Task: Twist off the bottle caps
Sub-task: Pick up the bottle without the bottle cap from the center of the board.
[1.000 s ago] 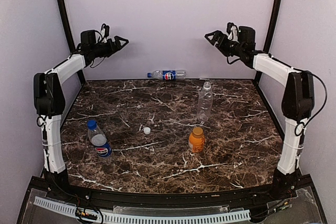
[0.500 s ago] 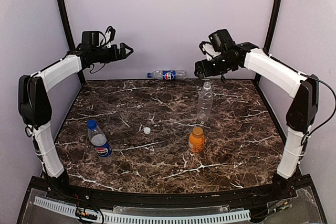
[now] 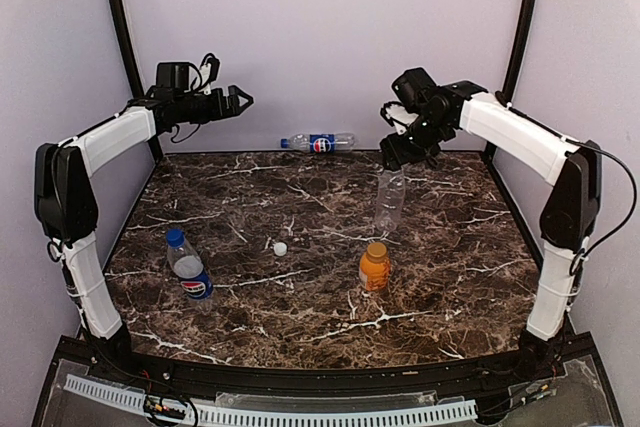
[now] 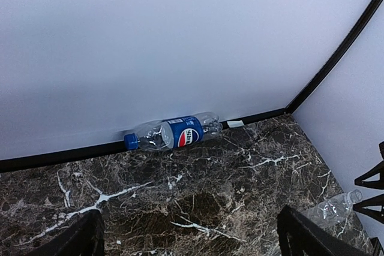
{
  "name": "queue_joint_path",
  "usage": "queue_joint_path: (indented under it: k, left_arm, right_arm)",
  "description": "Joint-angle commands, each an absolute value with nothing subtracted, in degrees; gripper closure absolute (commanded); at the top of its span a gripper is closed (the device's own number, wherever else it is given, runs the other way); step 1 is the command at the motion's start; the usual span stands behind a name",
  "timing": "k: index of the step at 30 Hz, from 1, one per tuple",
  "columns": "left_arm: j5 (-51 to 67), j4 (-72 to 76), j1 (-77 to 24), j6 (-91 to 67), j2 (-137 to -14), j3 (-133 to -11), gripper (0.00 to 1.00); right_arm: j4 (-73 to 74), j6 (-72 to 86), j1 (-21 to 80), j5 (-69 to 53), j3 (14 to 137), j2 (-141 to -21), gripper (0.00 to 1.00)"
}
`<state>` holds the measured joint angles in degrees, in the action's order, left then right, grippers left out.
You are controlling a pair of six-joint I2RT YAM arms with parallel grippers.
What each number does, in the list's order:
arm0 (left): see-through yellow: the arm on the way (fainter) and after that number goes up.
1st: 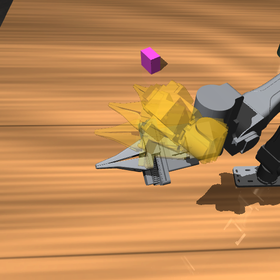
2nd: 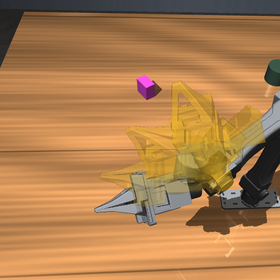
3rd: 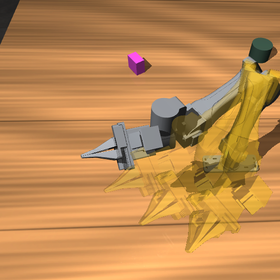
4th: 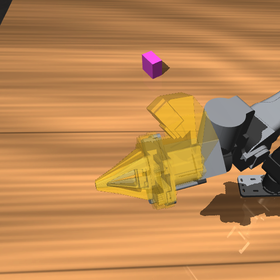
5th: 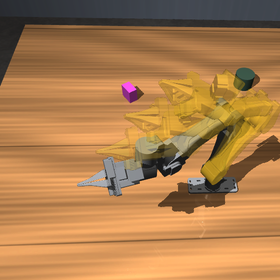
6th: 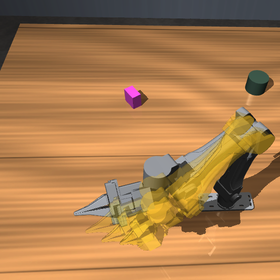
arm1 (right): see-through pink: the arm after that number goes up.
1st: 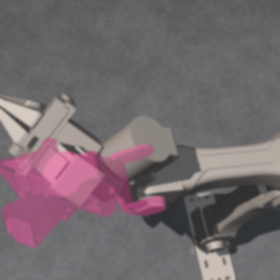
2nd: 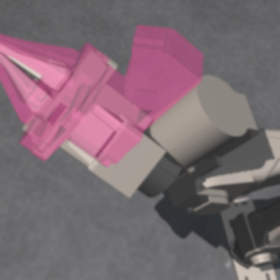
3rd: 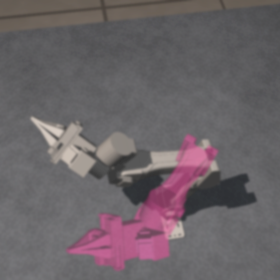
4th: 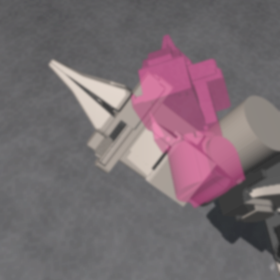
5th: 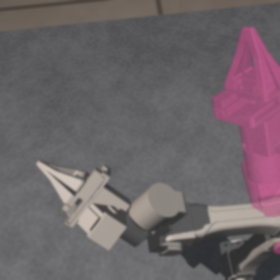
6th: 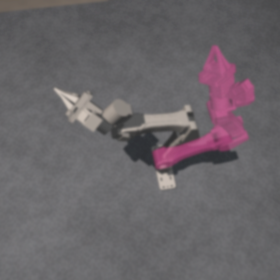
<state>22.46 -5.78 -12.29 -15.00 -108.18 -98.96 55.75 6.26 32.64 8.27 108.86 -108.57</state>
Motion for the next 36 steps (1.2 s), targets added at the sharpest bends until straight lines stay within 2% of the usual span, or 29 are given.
queue_joint_path:
  k: [1, 9, 23, 30, 36]
  left_arm:
    - [23.2, -4.7, -12.6, -14.2, -105.7, -98.6, 0.01]
    - [23.6, -4.6, -12.6, -14.0, -105.9, -98.1, 0.01]
    - [23.2, -4.7, -12.6, -13.3, -105.8, -97.7, 0.01]
    - [22.9, -4.5, -12.6, -13.3, -105.8, -97.5, 0.01]
    - [22.9, -4.4, -12.6, -13.4, -105.9, -97.4, 0.01]
  right_arm:
    - [57.0, 6.5, 33.4, 6.7, 110.5, -110.0, 0.33]
    - [57.9, 6.5, 33.4, 6.0, 112.4, -111.8, 0.43]
    - [59.8, 5.7, 33.4, 6.1, 114.7, -114.5, 0.55]
    - [60.3, 5.5, 33.4, 6.5, 114.8, -114.5, 0.67]
    - [60.5, 5.4, 33.4, 7.4, 115.0, -114.4, 0.72]
